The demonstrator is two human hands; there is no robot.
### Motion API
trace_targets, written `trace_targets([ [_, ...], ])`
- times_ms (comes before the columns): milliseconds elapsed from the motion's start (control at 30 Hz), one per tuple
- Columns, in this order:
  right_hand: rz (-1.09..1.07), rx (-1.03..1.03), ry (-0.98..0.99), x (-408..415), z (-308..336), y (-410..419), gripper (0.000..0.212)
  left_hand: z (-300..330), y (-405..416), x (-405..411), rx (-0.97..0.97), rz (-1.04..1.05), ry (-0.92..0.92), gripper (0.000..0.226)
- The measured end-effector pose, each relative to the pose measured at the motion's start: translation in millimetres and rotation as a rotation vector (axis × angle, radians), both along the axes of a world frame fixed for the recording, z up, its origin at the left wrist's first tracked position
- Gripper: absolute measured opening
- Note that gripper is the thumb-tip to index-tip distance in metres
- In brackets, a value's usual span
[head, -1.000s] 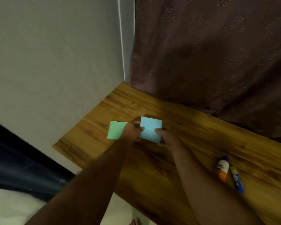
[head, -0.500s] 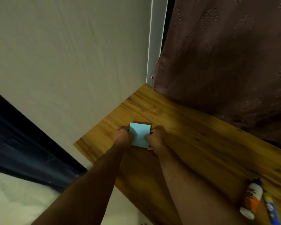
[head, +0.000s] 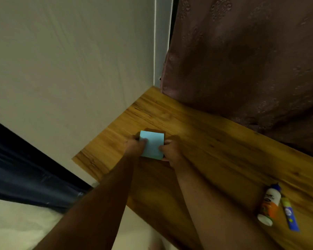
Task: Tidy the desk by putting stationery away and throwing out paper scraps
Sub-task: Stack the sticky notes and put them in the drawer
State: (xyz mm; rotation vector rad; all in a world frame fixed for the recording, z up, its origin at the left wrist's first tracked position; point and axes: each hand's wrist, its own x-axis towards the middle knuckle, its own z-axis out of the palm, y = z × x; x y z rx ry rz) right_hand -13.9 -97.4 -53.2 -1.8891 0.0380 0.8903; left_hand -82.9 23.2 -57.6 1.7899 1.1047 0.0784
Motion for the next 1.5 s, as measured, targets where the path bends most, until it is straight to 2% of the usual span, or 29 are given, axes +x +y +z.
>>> trace_targets([
  [133, -0.113, 0.145, 0.060, 0, 6, -35, 0.042, 16, -32, 11, -0.197, 0.058, -0.173, 0.046],
  [267, -0.221, 0.141, 0.053, 3, 16, -80, 0.055, 21, -72, 18, -0.274, -0.033, -0.214, 0.045],
  [433, -0.278, 0.117, 0.015, -5, 30, -152, 0.047, 24, -143, 19, -0.428, -0.157, -0.289, 0.031],
  [567, -0.322, 0.076, -0.133, -24, 35, -199, 0.043, 29, -199, 15, -0.471, -0.234, -0.270, 0.025],
  [633, -0.322, 0.079, -0.187, -34, 35, -222, 0.042, 31, -222, 6, -0.448, -0.288, -0.220, 0.036],
  [700, -0.307, 0.061, -0.236, -46, 38, -242, 0.042, 28, -238, -5, -0.431, -0.344, -0.191, 0.059],
  [767, -0.308, 0.038, -0.266, -58, 38, -256, 0.044, 25, -248, -15, -0.404, -0.399, -0.166, 0.064],
  [933, -0.386, 0.110, -0.247, -90, 36, -283, 0.042, 26, -266, -42, -0.407, -0.510, -0.186, 0.042],
  [1167, -0.454, 0.150, -0.165, -121, 40, -304, 0.048, 27, -267, -62, -0.465, -0.518, -0.196, 0.047],
  [1233, -0.541, 0.171, -0.153, -127, 42, -310, 0.041, 23, -263, -62, -0.490, -0.498, -0.192, 0.052],
  [1367, -0.718, 0.237, -0.159, -144, 34, -311, 0.006, 13, -248, -65, -0.505, -0.527, -0.177, 0.057],
  [1500, -0.798, 0.272, -0.113, -166, 24, -295, 0.007, 3, -225, -69, -0.569, -0.577, -0.167, 0.062],
])
